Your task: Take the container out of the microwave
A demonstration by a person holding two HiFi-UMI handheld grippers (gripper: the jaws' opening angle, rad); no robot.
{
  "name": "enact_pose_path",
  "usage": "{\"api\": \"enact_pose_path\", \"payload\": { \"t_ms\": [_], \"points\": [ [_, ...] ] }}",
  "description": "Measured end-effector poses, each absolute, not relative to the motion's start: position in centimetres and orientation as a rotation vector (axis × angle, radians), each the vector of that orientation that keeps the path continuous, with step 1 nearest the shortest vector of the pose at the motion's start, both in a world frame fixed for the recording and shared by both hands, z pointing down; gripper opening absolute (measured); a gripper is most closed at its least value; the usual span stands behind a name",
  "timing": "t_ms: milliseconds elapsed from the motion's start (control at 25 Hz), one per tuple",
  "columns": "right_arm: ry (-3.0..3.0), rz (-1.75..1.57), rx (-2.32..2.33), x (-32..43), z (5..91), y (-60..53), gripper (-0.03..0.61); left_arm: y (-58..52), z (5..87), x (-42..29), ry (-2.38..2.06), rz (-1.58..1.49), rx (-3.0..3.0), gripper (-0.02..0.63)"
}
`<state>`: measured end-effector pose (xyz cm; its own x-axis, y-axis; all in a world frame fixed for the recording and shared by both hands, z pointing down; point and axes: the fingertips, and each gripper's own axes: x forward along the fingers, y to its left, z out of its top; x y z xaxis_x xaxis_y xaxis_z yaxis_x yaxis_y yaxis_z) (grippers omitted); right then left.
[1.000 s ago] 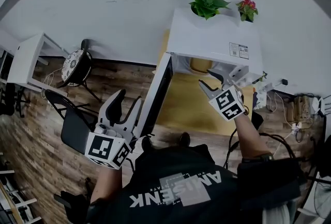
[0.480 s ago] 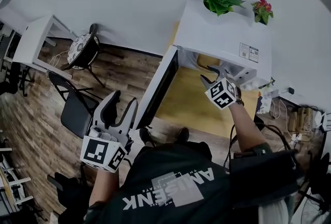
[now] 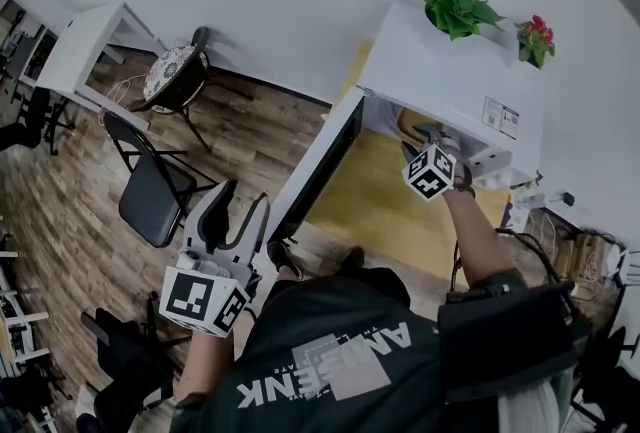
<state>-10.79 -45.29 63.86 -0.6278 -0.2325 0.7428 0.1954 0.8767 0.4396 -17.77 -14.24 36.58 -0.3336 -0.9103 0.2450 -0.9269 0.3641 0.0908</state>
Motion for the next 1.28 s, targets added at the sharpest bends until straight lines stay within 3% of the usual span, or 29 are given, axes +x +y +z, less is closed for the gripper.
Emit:
{"api": "enact_pose_path", "payload": {
  "t_ms": [240,480,600,1280],
  "points": [
    [-2.074,-0.679,-0.028,-11.8,66.2,-45.6,0.166,-13.6,36.7,-18.4,-2.42,0.107,1.57,0.19],
    [-1.999,-0.738,-0.032,-12.1,67.6,-46.1,0.126,-13.1,36.8,-19.0,-2.424,0.106,1.546,0.19],
    [-1.982,-0.753,-0.026,-12.3,67.6,-46.3,0.071,-13.1,37.0,-19.2,-2.415,0.111,1.553,0.19],
    [-2.056,-0.63,-0.022,-11.7,65.1,-42.9,0.014,-14.6,37.1,-19.9,-2.295,0.145,1.711,0.19]
  ]
}}
